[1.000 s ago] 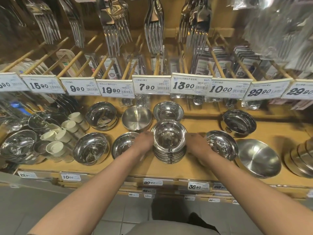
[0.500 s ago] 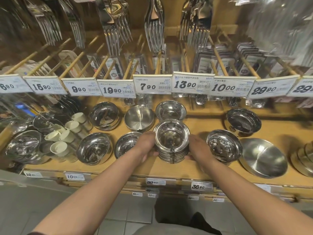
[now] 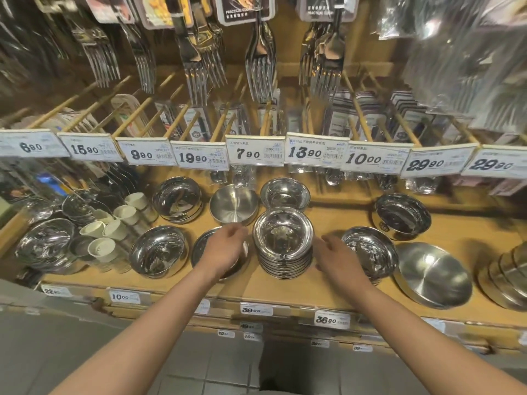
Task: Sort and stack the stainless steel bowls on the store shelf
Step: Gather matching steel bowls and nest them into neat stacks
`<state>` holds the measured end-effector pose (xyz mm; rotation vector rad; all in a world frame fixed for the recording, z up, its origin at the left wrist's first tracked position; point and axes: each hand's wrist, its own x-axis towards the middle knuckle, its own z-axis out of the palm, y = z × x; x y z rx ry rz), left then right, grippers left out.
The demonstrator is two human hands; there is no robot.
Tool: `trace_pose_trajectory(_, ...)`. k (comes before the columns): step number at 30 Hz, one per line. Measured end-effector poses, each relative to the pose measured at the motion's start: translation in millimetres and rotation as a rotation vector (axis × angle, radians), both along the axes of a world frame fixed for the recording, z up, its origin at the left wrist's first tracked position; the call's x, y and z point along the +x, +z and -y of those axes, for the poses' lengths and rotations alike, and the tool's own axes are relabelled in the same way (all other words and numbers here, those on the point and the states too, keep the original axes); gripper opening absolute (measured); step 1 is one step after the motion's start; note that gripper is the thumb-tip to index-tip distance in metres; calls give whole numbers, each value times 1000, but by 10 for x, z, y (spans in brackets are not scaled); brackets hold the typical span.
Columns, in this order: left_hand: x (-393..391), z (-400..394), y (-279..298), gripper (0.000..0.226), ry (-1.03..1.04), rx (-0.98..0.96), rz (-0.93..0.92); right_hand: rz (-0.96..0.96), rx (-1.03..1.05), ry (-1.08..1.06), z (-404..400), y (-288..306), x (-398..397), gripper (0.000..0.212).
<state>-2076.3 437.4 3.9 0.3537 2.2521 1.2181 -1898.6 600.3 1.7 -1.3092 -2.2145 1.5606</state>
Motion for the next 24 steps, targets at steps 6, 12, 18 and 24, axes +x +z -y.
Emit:
trace_pose_trajectory(6, 328, 588, 161, 18, 66, 78, -79, -150, 158, 102, 104, 217, 324, 14)
trace_pose_trajectory(12, 680, 1045, 176, 13, 204, 127, -70, -173, 120, 213, 271, 205, 548, 18)
trace_pose_trajectory(18, 815, 1392, 62, 15, 272, 126, -14, -117, -16, 295, 625, 95, 570, 41)
trace_pose_trajectory(24, 559, 1657, -54, 22, 295, 156, 57, -48, -52, 342, 832, -10, 292, 39)
